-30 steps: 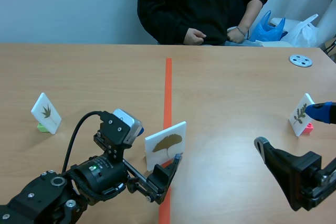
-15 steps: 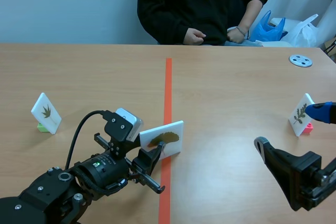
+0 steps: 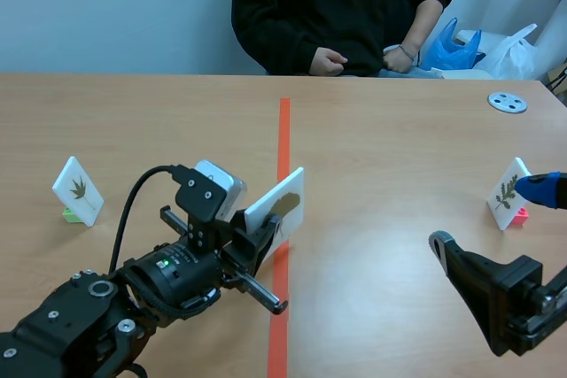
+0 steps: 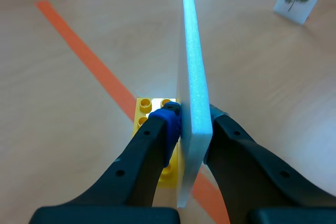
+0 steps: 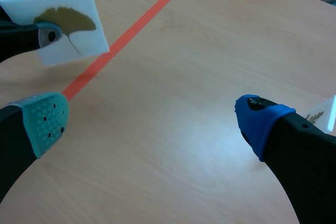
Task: Sort the leaf by its shape. The table is split by an orange tape line. A compound leaf with several leaflets goes to the left side, a simple leaf with one blade goes to the right side. Return to the home posture when a red brick is placed on the table.
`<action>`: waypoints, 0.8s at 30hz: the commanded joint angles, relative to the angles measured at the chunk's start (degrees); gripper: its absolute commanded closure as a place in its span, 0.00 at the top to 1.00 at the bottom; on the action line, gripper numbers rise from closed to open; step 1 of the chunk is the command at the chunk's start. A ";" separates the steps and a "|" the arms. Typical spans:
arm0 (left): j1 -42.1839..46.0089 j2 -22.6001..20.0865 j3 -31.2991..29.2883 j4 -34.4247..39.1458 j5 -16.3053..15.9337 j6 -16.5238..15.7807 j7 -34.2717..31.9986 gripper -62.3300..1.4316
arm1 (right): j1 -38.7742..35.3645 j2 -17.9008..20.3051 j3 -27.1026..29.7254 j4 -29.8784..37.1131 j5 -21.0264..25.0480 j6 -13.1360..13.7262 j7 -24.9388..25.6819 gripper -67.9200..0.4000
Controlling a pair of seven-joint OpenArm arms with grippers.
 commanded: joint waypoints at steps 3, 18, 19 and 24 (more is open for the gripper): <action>4.61 -0.79 -0.72 8.24 -2.01 -0.13 1.38 0.09 | 0.81 0.11 0.70 0.76 0.20 -0.24 0.59 1.00; 21.40 -3.02 -17.00 25.51 -14.40 -0.09 6.71 0.09 | 0.81 0.11 0.70 0.76 0.00 -0.42 0.61 1.00; 21.86 -3.02 -18.53 25.44 -14.58 -0.09 6.69 0.09 | 0.83 0.11 0.70 0.76 0.00 -0.42 0.61 1.00; 22.40 -2.99 -25.57 25.22 -15.43 -0.07 6.84 0.09 | 0.83 0.11 0.70 0.76 0.00 -0.42 0.61 1.00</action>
